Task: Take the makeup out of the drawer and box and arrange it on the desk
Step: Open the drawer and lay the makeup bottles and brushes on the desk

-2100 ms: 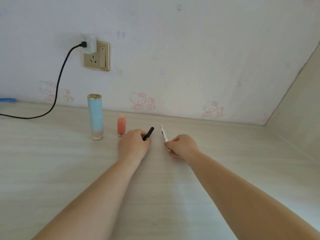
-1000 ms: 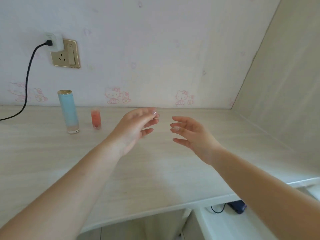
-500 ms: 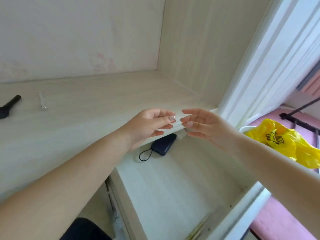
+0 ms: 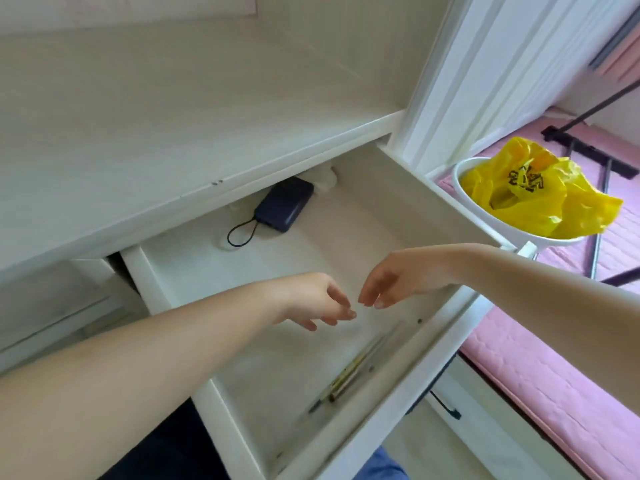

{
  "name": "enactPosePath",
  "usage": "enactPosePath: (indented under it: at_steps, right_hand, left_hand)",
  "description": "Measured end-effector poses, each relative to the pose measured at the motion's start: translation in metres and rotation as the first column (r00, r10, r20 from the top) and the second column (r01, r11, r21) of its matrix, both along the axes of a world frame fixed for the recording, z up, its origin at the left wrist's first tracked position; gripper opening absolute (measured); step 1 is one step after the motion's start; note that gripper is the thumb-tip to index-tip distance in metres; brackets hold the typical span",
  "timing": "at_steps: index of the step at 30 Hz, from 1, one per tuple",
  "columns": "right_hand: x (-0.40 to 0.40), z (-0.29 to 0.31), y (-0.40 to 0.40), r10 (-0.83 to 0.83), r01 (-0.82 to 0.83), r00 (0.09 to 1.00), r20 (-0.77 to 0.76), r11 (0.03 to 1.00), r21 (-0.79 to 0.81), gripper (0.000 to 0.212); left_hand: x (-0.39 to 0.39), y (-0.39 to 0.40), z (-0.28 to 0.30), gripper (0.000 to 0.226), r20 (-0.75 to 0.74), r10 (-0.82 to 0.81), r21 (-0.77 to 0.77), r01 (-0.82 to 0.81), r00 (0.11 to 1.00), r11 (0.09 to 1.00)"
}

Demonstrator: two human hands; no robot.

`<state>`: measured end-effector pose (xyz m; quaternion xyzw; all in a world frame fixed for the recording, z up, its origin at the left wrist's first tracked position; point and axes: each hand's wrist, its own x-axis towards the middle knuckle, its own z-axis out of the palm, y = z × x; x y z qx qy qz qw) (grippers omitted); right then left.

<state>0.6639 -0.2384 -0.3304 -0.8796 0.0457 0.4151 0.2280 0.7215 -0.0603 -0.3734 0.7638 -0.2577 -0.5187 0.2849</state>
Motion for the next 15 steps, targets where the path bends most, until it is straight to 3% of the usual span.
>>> enactPosePath:
  at_steps: [4, 8, 11, 15]
  right_hand:
    - [-0.002, -0.01, -0.002, 0.1, -0.11, 0.985, -0.14, 0.991, -0.07, 0.026]
    - [-0.004, -0.018, -0.002, 0.181, -0.205, 0.967, -0.177, 0.971, -0.126, 0.028]
    - [-0.004, -0.026, -0.001, 0.218, -0.253, 0.954, -0.204, 0.953, -0.164, 0.031]
    - [-0.005, -0.038, -0.006, 0.254, -0.303, 0.934, -0.252, 0.935, -0.182, 0.034]
  left_hand:
    - [-0.018, -0.014, -0.016, 0.045, 0.092, -0.204, 0.098, 0.194, 0.975, 0.976]
    - [-0.034, -0.022, -0.026, 0.044, 0.335, -0.449, 0.216, 0.396, 0.829, 0.893]
    - [-0.044, -0.022, -0.035, 0.039, 0.439, -0.486, 0.256, 0.413, 0.756, 0.874]
    - [-0.042, -0.02, -0.04, 0.032, 0.481, -0.488, 0.265, 0.409, 0.729, 0.873]
